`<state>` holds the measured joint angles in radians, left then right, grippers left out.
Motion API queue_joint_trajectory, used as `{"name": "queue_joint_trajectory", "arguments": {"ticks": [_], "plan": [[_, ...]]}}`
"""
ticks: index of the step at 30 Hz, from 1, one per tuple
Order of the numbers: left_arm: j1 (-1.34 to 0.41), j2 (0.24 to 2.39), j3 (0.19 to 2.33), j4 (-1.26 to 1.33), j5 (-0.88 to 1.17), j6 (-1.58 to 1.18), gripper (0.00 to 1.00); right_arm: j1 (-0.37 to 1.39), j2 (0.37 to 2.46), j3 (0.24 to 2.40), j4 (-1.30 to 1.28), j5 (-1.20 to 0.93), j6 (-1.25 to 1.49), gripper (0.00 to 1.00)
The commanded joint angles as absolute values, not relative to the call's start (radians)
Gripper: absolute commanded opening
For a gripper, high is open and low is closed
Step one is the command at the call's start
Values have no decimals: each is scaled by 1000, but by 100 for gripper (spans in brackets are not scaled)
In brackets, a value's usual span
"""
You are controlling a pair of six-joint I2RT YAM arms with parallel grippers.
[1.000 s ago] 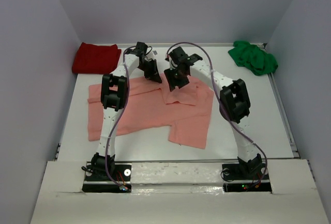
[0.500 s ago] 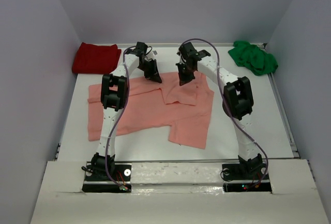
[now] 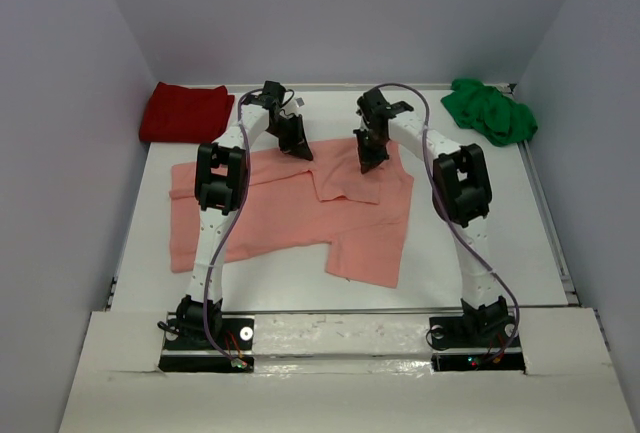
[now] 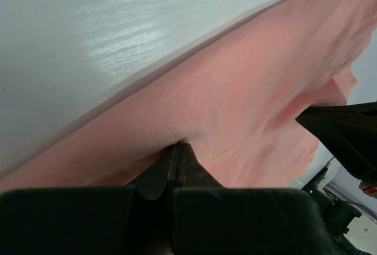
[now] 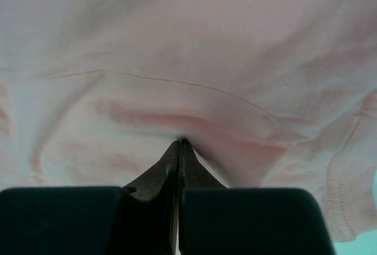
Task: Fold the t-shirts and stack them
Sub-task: Fold the flattened tshirt in 1/3 of the way
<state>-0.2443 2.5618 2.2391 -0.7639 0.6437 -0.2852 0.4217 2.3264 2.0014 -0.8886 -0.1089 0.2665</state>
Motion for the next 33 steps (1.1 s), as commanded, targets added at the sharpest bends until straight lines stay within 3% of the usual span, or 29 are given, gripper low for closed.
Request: {"name": "queue_joint_trajectory", "arguments": {"ticks": [1, 19, 24, 33], "plan": [[-221, 2623, 2221, -805, 500, -229, 4, 396, 2292, 1968, -879, -57, 268, 0], [-219, 2619, 2221, -799, 520, -224, 4, 321, 2227, 1859, -896, 219, 299, 0], [-222, 2596, 2217, -759, 607, -230, 4, 311, 2209, 1873, -896, 167, 308, 0], [-233, 2497, 2197, -620, 776, -317, 15, 311, 2168, 1948, -881, -50, 334, 0]]}}
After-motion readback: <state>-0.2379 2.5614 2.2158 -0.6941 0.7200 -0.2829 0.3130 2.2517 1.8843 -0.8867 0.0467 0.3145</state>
